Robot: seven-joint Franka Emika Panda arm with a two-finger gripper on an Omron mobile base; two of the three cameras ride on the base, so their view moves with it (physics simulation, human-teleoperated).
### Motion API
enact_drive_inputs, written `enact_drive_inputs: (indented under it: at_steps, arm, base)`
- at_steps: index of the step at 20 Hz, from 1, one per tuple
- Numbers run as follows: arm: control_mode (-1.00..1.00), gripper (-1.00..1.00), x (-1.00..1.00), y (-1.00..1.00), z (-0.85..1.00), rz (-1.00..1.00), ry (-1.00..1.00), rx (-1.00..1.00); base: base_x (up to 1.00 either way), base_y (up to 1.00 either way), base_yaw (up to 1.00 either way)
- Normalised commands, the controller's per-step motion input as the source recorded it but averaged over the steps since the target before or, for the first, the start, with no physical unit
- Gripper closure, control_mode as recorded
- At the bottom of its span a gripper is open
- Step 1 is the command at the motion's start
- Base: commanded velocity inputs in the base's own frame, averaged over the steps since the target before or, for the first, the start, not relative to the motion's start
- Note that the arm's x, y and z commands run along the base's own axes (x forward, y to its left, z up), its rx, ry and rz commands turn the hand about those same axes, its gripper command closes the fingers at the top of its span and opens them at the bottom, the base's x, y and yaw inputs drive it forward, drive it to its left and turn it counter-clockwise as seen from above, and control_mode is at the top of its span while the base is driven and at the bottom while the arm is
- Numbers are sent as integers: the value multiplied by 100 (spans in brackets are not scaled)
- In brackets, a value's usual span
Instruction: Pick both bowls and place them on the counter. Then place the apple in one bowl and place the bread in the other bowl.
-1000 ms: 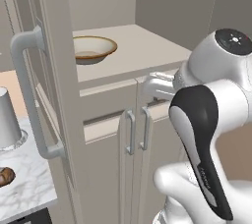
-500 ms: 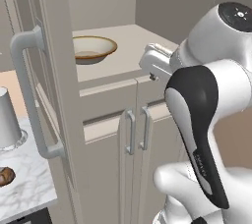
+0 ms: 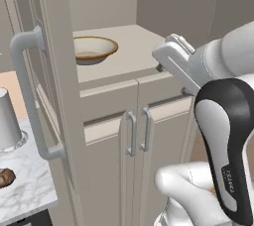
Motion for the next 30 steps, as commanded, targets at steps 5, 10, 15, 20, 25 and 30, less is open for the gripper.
enact_drive_inputs:
  at_steps: [5,10,15,20,25,30]
  arm:
    - [-100,-100,49,0,24,11,1,12]
    - [-100,-100,43,4,8,7,6,5]
    - [-100,-100,13,5,-6,0,1,0]
    - [-100,-100,40,21,-1,0,1,0]
    - [-100,-100,39,12,0,0,0,0]
    - [-100,-100,40,13,0,0,0,0]
  base:
    - [0,0,0]
    - [0,0,0]
    - [0,0,0]
    - [0,0,0]
    - [0,0,0]
    - [0,0,0]
